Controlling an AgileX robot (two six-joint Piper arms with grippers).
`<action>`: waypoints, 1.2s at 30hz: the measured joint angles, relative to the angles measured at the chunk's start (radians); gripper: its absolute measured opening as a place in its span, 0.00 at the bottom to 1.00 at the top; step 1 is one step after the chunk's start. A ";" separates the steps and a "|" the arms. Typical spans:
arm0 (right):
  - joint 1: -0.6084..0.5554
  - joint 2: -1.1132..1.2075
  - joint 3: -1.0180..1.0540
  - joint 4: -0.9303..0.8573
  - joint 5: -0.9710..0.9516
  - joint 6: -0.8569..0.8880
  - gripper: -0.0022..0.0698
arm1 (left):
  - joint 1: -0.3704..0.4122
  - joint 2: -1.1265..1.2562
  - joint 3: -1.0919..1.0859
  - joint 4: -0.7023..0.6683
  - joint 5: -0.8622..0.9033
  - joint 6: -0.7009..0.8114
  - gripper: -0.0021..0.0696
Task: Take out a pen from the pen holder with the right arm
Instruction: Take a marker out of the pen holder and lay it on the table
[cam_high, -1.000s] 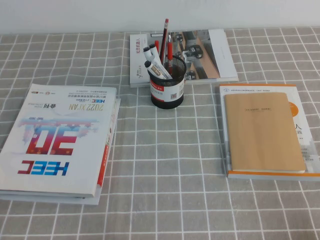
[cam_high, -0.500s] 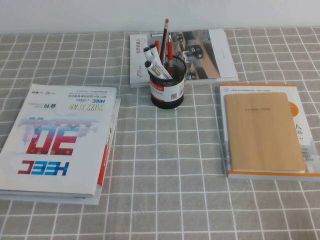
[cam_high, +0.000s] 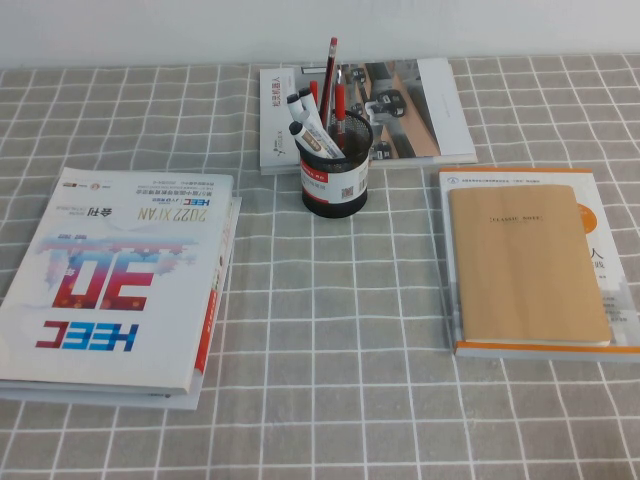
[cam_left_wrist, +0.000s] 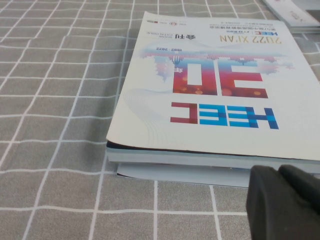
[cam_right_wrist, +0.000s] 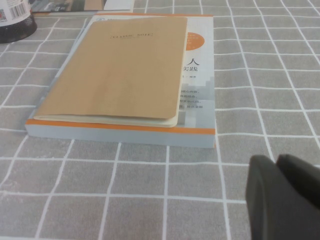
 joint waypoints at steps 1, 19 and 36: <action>0.000 0.000 0.000 0.000 0.000 0.000 0.01 | 0.000 0.000 0.000 0.000 0.000 0.000 0.02; 0.000 0.000 0.000 0.000 0.000 0.000 0.01 | 0.000 0.000 0.000 0.000 0.000 0.000 0.02; 0.000 0.000 0.000 0.393 -0.181 0.000 0.01 | 0.000 0.000 0.000 0.000 0.000 0.000 0.02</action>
